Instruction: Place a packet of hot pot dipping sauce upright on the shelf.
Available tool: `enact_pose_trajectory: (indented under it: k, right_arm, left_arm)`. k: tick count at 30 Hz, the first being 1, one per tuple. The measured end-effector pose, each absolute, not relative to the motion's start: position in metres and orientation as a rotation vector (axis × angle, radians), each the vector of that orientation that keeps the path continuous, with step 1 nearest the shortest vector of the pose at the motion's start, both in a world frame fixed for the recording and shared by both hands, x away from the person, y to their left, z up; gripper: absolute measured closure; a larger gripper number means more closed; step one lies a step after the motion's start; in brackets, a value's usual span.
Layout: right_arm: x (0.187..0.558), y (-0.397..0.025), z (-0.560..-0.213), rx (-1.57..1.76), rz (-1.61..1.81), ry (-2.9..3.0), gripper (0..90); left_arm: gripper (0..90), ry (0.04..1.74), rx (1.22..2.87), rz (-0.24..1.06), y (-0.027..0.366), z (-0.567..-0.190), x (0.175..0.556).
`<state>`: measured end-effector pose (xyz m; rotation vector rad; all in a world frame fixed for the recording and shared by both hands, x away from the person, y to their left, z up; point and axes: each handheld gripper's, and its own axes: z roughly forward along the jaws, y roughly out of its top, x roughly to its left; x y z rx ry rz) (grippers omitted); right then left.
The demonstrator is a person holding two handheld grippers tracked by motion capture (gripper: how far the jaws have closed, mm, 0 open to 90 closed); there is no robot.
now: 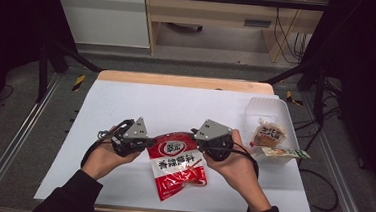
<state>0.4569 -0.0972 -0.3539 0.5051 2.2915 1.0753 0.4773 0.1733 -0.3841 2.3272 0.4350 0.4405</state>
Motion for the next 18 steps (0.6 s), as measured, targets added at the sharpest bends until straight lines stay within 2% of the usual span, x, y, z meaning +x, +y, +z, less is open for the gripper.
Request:
enact_pose_trajectory:
  k: [1,2,3,6,8,10,13,18]
  right_arm:
    - [0.458,-0.099,-0.354,0.496,1.063,2.304,71.3]
    - [0.458,-0.099,-0.354,0.496,1.063,2.304,71.3]
    - [0.460,-0.101,-0.354,0.494,1.028,2.314,59.6]
    - [0.465,-0.104,-0.357,0.514,1.000,2.344,48.1]
    - [0.466,-0.104,-0.358,0.517,0.988,2.373,47.7]
    - [0.471,-0.105,-0.361,0.513,0.964,2.412,40.5]
    - [0.474,-0.103,-0.362,0.508,0.964,2.443,36.0]
    - [0.477,-0.098,-0.359,0.474,0.937,2.525,35.0]
  left_arm:
    - [90.0,0.420,2.333,0.453,0.172,-0.382,0.476]
    - [90.0,0.420,2.333,0.453,0.172,-0.382,0.476]
    - [90.0,0.396,2.343,0.464,0.171,-0.380,0.474]
    - [90.0,0.382,2.344,0.468,0.170,-0.376,0.472]
    - [90.0,0.380,2.336,0.471,0.170,-0.375,0.471]
    - [90.0,0.360,2.331,0.479,0.169,-0.370,0.469]
    - [90.0,0.331,2.338,0.491,0.167,-0.364,0.466]
    - [90.0,0.301,2.337,0.503,0.164,-0.356,0.463]
